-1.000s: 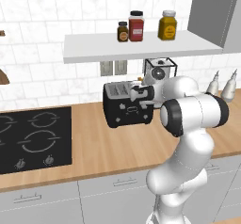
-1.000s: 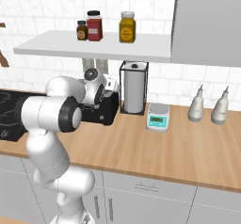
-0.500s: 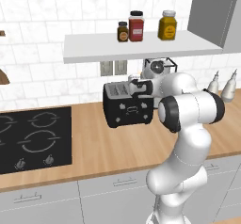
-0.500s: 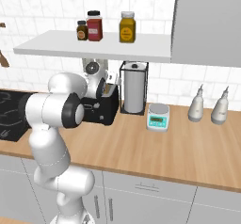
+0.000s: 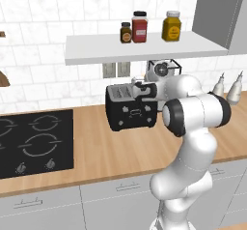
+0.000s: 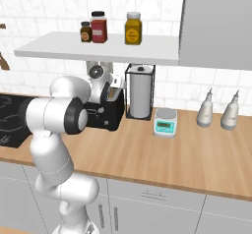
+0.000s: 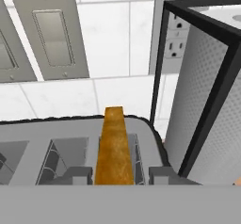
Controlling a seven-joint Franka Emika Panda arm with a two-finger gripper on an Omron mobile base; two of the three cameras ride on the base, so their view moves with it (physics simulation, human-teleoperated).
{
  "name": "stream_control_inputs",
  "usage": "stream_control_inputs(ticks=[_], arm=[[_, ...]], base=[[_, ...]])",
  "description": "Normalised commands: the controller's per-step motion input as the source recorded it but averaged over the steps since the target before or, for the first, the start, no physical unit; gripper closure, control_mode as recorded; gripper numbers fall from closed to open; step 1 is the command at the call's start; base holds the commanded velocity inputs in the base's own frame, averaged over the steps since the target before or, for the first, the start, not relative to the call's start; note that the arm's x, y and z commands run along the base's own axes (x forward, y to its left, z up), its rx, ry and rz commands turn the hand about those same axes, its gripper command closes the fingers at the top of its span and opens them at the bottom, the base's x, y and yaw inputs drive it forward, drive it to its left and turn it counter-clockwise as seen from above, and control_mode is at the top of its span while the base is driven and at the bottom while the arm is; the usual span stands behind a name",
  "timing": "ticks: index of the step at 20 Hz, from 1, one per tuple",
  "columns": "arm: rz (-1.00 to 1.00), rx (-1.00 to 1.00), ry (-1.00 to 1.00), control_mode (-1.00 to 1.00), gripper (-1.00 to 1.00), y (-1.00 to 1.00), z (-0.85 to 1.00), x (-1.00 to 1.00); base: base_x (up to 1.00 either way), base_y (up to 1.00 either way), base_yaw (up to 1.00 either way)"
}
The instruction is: Start the toaster. Once the lever pops up, take the bread to the plate on the dining counter.
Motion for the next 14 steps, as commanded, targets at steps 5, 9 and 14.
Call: stream_control_inputs(ticks=[5, 9, 14], arm=[[0.00, 0.00, -0.04, -1.00, 1.00, 0.00, -0.09, -0.01], [0.00, 0.00, -0.21, -1.00, 1.00, 0.00, 0.00, -0.23], [-0.02, 0.00, -0.32, -1.00, 1.00, 0.00, 0.12, -0.29]], base=[[0.00, 0.00, 0.00], [0.00, 0.00, 0.00], [0.00, 0.00, 0.00]])
